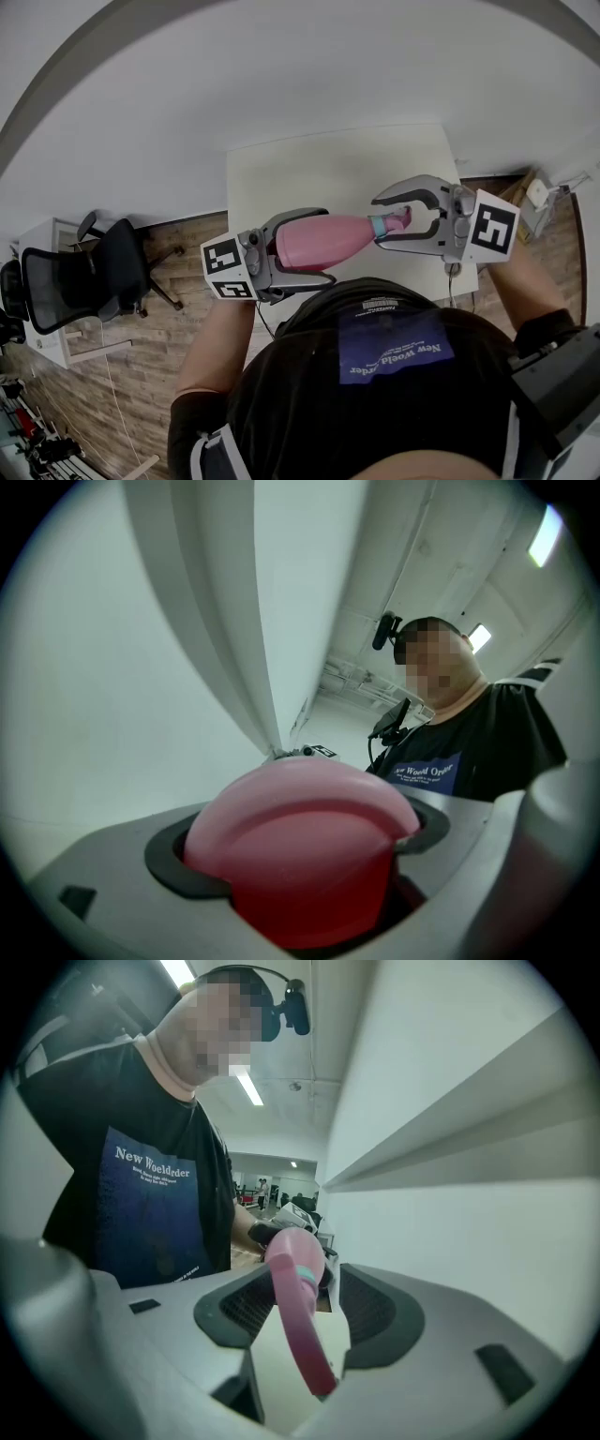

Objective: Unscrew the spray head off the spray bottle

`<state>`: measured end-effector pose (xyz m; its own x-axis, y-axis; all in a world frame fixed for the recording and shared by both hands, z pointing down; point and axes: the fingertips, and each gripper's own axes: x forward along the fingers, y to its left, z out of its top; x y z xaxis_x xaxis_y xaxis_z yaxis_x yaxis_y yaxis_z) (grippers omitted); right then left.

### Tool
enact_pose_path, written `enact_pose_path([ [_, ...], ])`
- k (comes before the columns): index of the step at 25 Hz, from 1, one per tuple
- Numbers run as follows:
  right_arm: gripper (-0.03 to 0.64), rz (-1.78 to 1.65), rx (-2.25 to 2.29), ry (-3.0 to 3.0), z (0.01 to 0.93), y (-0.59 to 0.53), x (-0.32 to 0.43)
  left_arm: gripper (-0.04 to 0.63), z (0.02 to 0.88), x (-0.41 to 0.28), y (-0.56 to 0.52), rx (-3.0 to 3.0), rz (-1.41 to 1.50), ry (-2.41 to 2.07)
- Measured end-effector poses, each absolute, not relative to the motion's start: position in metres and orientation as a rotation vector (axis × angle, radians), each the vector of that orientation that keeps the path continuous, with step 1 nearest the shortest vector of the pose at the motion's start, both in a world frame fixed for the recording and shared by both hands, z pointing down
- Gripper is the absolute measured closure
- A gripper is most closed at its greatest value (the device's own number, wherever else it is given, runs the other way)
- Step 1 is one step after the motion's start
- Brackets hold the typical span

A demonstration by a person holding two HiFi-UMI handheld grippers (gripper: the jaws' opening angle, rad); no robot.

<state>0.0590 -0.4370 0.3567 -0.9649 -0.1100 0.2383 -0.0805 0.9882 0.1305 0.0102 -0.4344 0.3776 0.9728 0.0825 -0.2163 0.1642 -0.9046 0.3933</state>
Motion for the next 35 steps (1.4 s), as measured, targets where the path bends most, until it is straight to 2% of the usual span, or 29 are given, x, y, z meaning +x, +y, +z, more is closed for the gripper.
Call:
enact_pose_path([
  [4,0.394,-0.085,0.186,-2.932,0.348,-0.440,0.069,0.097,0.378,0.010,-0.434,2.819,-0.246,0.117],
  [7,0.394,0.173,0.281,-3.022,0.337,-0.454,0.089,0.097,0.378,0.006,-0.437,2.947,-0.203,0.028],
  [11,0.394,1.001,0.453,-3.026,0.351,-0.497,0.120,0.097,0.373,-0.004,-0.451,3.126,-0.115,-0.091],
  [14,0.352,1.665,0.353,-2.880,0.374,-0.501,0.125,0.097,0.376,-0.004,-0.452,3.264,0.022,-0.140],
  [15,0.330,1.810,0.287,-2.830,0.379,-0.497,0.122,0.097,0.378,-0.002,-0.449,3.328,0.085,-0.130],
  [17,0.328,1.971,0.141,-2.751,0.385,-0.484,0.115,0.097,0.380,0.005,-0.443,3.443,0.174,-0.094],
  [27,0.336,2.041,-0.224,-2.632,0.378,-0.454,0.072,0.097,0.372,0.020,-0.417,3.606,0.153,-0.050],
  [30,0.458,2.013,-0.194,-2.636,0.379,-0.457,0.071,0.097,0.374,0.022,-0.418,3.622,0.192,-0.039],
  [35,0.495,1.806,-0.120,-2.719,0.388,-0.453,0.074,0.097,0.371,0.021,-0.412,3.589,0.142,-0.031],
])
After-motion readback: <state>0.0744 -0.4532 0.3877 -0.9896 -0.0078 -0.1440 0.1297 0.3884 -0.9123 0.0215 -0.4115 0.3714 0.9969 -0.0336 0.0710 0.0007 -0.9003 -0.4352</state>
